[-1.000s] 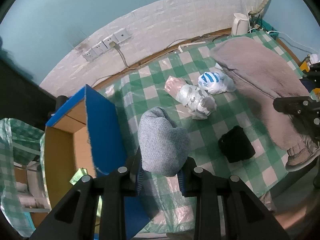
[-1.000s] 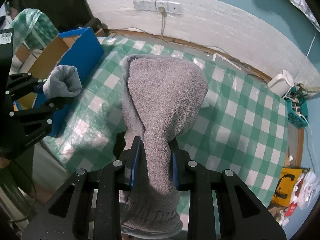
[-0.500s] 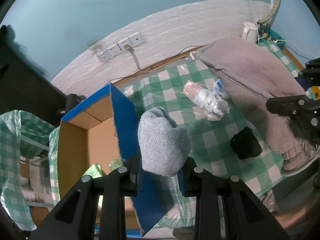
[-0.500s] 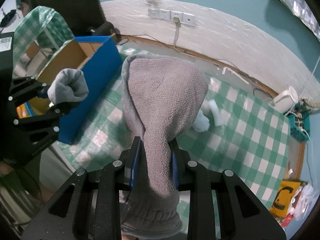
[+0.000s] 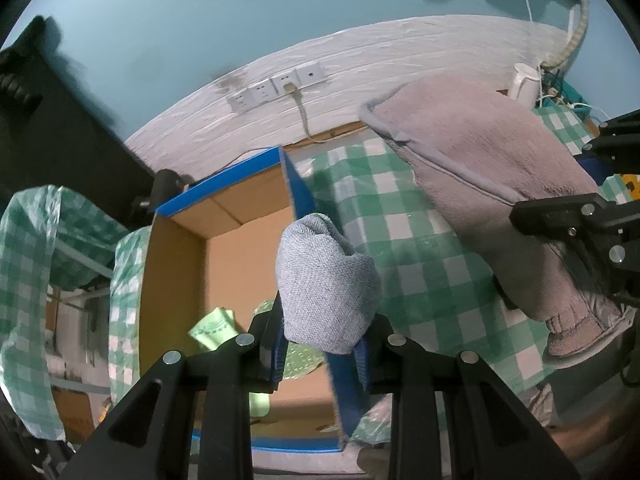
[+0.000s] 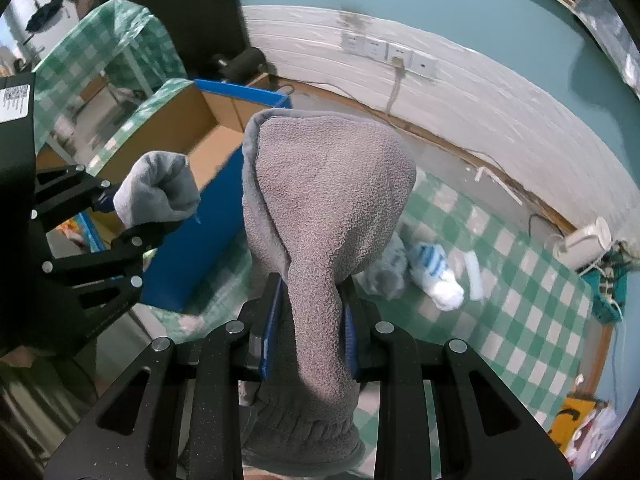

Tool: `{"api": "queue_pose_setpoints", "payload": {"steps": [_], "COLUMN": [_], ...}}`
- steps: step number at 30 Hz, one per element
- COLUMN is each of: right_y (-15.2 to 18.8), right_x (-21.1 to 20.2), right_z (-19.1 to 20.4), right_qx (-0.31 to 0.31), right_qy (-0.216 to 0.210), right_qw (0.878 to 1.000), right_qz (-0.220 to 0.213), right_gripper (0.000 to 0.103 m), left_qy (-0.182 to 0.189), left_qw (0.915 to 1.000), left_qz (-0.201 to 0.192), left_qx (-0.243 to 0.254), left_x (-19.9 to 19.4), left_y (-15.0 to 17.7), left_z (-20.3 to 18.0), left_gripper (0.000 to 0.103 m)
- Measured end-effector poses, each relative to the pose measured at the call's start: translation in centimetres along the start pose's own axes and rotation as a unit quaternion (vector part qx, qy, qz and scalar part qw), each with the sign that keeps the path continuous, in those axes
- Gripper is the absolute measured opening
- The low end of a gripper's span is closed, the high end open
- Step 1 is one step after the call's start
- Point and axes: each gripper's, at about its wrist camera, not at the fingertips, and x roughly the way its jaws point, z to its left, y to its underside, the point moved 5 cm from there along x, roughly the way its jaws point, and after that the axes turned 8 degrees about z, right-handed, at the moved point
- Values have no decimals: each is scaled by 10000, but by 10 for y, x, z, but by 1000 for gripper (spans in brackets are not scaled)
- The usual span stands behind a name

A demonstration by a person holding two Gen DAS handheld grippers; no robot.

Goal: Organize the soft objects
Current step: 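Lift the grey sock with the left gripper while the right gripper lifts the towel toward the box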

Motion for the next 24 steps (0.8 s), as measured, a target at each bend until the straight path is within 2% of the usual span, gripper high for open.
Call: {"api": "queue_pose_setpoints", "payload": {"steps": [12,24], "right_y": [-43,-79], "right_x": [2,16], "right_z": [53,105], "right_qx": [-427,-788], "right_qy": [-120,-203], "right_qw": [9990,9967], "right_qz": [-62,-6], "right_gripper": [26,26], "left_qy": [-32,-251], "left_qw": [9988,9955], "left_qz": [-1,178], "left_qx": [-496,-898], "left_x": [4,24], "left_y": [18,38], "left_z": [52,101], "left_gripper": [28,28]}}
